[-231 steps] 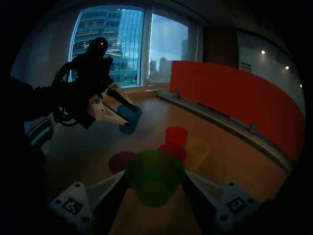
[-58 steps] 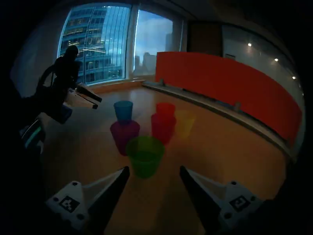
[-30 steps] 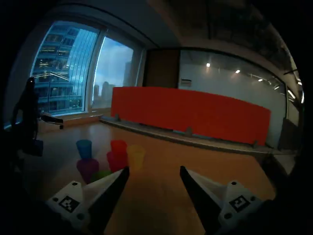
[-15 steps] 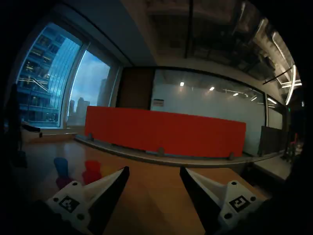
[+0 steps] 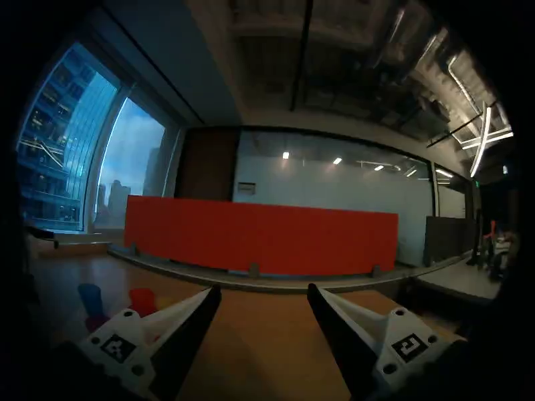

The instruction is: Pour water

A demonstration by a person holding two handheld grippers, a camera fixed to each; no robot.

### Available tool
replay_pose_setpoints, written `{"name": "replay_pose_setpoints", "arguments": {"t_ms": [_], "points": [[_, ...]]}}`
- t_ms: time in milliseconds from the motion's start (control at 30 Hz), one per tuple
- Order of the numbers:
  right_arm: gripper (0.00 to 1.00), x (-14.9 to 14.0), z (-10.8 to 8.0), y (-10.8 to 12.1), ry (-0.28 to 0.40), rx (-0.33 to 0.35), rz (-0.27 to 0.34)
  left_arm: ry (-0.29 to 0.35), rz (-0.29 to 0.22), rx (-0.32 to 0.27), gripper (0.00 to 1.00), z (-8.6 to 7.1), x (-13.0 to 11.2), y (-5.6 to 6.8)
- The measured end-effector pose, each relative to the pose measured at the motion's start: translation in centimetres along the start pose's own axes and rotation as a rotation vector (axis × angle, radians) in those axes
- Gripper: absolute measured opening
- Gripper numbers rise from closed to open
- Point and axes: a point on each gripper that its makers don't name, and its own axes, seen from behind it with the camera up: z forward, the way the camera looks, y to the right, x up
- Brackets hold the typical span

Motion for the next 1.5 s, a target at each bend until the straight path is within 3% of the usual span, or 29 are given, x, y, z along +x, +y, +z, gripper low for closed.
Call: {"name": "replay_pose_setpoints", "arguments": {"t_ms": [300,667,867,1300,1500], "points": [[1.0,-0.4,-0.2,-0.4,-0.018,0.003,0.033,0.017,0.042,0.038,0.88,0.2,-0.9,0.0],[1.0,-1.4,-1.1,-0.8,-0.054,0.005,0.004,0.046,0.041,0.091,0.88,0.6,-1.8,-0.7],[1.0,-1.1,-1.2,-0.5,-0.062,-0.012,-0.015,0.053,0.017,0.088,0.88,0.9,-2.7,-0.7],[1.0,-1.6,-0.9,-2.0,-0.09,-0.003,-0.011,0.051,-0.032,0.094,0.88,1.8,-4.1,-2.2],[1.0,-1.3,-0.6,-2.4,-0.09,0.001,-0.018,0.05,-0.049,0.09,0.88,1.9,-4.6,-2.3]]}}
